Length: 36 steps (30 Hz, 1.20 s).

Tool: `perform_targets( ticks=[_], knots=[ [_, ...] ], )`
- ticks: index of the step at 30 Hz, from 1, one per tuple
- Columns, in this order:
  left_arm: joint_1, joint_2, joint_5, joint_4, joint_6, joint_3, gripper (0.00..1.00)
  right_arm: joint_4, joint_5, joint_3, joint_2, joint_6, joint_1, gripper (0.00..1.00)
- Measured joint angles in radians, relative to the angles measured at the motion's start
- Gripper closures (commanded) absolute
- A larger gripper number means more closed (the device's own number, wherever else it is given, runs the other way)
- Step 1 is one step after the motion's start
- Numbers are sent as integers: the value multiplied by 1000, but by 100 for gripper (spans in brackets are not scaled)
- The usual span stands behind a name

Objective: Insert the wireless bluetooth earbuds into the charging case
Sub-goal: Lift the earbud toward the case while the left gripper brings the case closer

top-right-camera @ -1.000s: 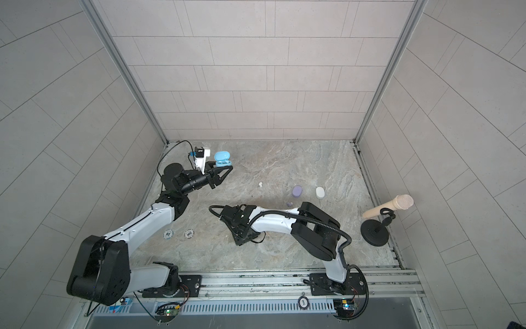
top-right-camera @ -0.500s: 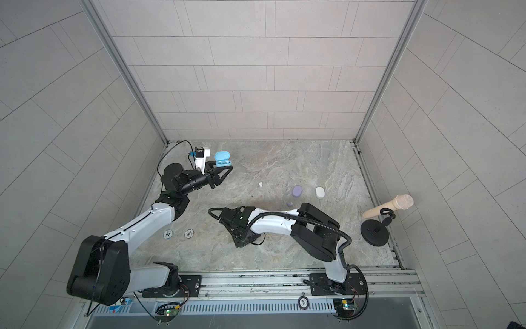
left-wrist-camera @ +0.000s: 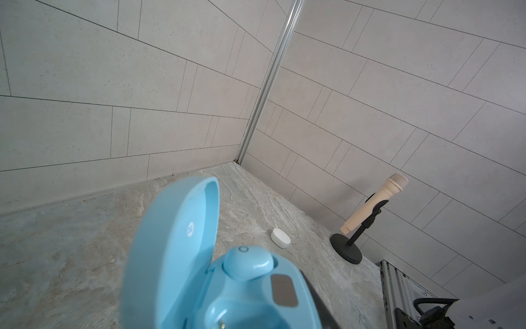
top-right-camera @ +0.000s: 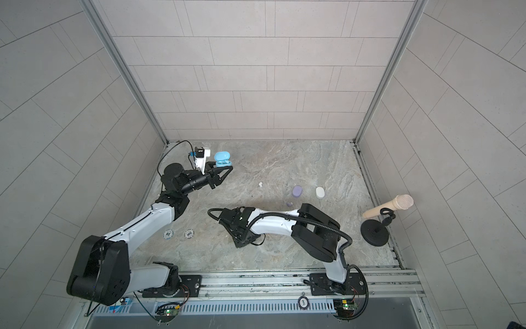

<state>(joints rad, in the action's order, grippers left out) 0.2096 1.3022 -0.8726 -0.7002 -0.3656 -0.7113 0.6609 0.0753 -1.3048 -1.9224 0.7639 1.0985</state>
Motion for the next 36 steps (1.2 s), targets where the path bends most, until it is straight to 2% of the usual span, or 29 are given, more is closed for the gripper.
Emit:
perform_targets(
  ticks=[8, 14, 24, 31, 36],
  knots=[
    [20, 5, 2, 2, 5, 4, 100, -15, -4, 77, 143, -1, -41, 88],
    [71, 43, 15, 1, 9, 5, 100, -48, 23, 175, 303, -2, -98, 88],
    [232, 57, 85, -55, 35, 62, 100, -95, 124, 300, 631, -3, -268, 88],
    [351, 132, 114, -147, 43, 65, 100, -87, 198, 312, 789, -2, -366, 87],
    [404, 180, 116, -214, 46, 65, 100, -80, 220, 313, 886, 4, -417, 86]
  ],
)
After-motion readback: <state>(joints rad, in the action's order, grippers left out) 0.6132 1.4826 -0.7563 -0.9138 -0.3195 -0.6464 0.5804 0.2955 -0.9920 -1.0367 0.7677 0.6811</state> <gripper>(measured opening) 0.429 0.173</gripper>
